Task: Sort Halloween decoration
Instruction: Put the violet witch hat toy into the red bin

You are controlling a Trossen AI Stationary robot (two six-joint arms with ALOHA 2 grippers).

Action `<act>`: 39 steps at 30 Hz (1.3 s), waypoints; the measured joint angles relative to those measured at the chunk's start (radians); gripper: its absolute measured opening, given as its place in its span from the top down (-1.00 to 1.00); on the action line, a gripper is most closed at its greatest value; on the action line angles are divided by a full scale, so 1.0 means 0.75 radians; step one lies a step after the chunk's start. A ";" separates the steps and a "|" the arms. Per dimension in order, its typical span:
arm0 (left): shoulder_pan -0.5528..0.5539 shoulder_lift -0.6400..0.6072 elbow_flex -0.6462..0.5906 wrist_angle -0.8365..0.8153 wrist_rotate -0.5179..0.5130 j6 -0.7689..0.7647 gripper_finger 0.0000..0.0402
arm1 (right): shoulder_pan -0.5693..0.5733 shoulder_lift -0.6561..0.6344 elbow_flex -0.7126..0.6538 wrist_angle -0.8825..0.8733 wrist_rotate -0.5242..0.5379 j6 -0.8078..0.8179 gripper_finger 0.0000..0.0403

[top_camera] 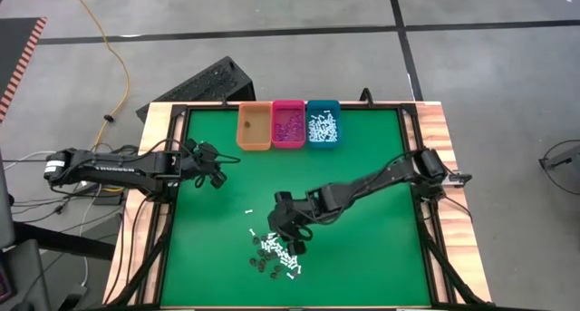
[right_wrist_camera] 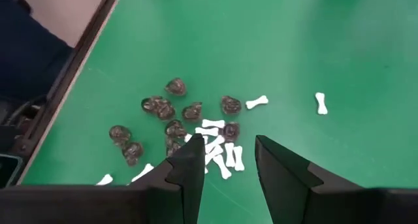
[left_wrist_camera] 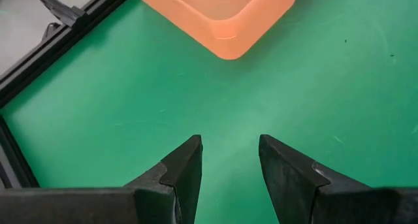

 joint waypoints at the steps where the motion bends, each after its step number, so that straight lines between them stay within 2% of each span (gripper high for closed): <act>1: 0.000 0.000 0.000 0.000 0.000 0.001 0.28 | 0.010 0.000 0.000 -0.001 0.023 0.007 0.19; 10: 0.000 0.000 0.000 0.081 -0.002 0.026 0.28 | 0.083 0.001 0.000 -0.021 0.080 0.151 0.19; 15: 0.000 0.000 0.000 0.127 0.003 0.033 0.28 | 0.116 0.001 0.000 -0.066 0.124 0.154 0.19; 21: 0.000 0.000 0.000 0.130 0.110 0.003 0.28 | 0.162 -0.025 0.000 -0.083 0.132 0.160 0.19; 24: 0.009 0.000 0.000 0.130 0.087 -0.008 0.28 | 0.193 -0.053 0.000 -0.133 0.132 0.152 0.19; 27: 0.063 0.000 0.000 0.130 0.073 -0.005 0.28 | 0.221 -0.079 0.000 -0.183 0.176 0.152 0.19; 33: 0.223 0.026 0.000 0.121 0.196 0.105 0.28 | 0.252 -0.093 0.000 -0.213 0.304 0.160 0.19; 39: 0.309 0.071 0.000 0.130 0.225 0.184 0.28 | 0.284 -0.086 0.001 -0.256 0.333 0.346 0.19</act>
